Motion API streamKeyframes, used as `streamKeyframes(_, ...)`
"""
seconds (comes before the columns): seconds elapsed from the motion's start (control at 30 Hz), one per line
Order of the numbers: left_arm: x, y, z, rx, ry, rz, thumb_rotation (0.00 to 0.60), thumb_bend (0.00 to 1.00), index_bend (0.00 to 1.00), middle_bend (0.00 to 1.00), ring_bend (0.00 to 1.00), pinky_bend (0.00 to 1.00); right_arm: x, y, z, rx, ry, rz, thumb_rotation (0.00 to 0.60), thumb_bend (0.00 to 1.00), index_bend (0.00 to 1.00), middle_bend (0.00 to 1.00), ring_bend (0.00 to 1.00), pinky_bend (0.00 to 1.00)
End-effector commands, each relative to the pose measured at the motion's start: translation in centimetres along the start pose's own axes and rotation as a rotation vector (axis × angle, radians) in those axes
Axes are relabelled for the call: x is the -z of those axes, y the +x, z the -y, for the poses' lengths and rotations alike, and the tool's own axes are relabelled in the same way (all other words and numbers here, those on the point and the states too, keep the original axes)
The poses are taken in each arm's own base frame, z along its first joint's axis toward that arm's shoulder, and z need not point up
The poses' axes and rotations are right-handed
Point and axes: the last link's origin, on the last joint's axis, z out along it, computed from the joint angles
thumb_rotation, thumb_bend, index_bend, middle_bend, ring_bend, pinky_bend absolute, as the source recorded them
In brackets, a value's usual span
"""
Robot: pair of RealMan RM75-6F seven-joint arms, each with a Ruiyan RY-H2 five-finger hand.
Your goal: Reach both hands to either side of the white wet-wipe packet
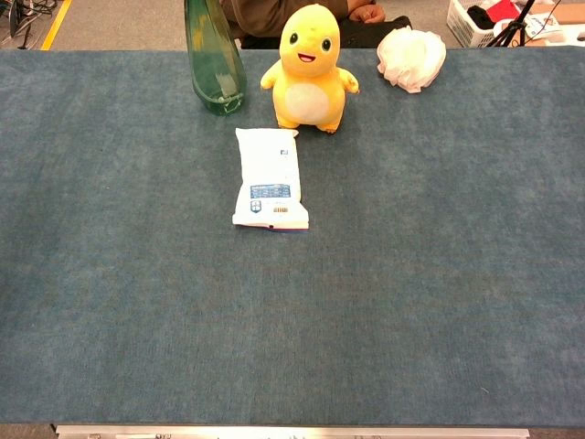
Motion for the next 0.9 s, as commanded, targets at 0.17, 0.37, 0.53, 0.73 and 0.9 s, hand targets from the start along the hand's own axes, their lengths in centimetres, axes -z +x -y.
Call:
streamKeyframes(0.17,-0.9,-0.6,0.2,0.004,-0.035,0.045,0.6,0.38,0.19,0.09,0.0,0.05,-0.6,-1.4,0.9,-0.118,0.0,0.116,0.6,0.29,0.21,0.24,0.11,0.13)
streamKeyframes(0.37,-2.7,-1.0,-0.9,0.284,-0.015,0.204,0.6,0.38,0.2,0.09,0.0,0.05,-1.8,-2.8,3.0,-0.311,-0.003,0.253,0.6,0.28,0.21,0.24,0.11,0.13)
streamKeyframes(0.53,-4.1,-1.3,-2.2,0.403,-0.033,0.352,0.6,0.38,0.2,0.09,0.0,0.05,-2.8,-3.6,4.7,-0.418,-0.026,0.396,0.6,0.16,0.21,0.24,0.11,0.13)
streamKeyframes(0.73,-5.3,-2.3,-4.4,0.539,-0.018,0.522,0.6,0.38,0.2,0.09,0.0,0.05,-3.1,-5.8,6.9,-0.572,-0.096,0.556,0.6,0.1,0.21,0.24,0.11,0.13)
streamKeyframes(0.9,-6.2,-3.0,-6.2,0.709,0.074,0.644,0.6,0.38,0.2,0.09,0.0,0.05,-3.1,-7.3,8.4,-0.684,-0.173,0.674,0.6,0.09,0.21,0.24,0.11,0.13)
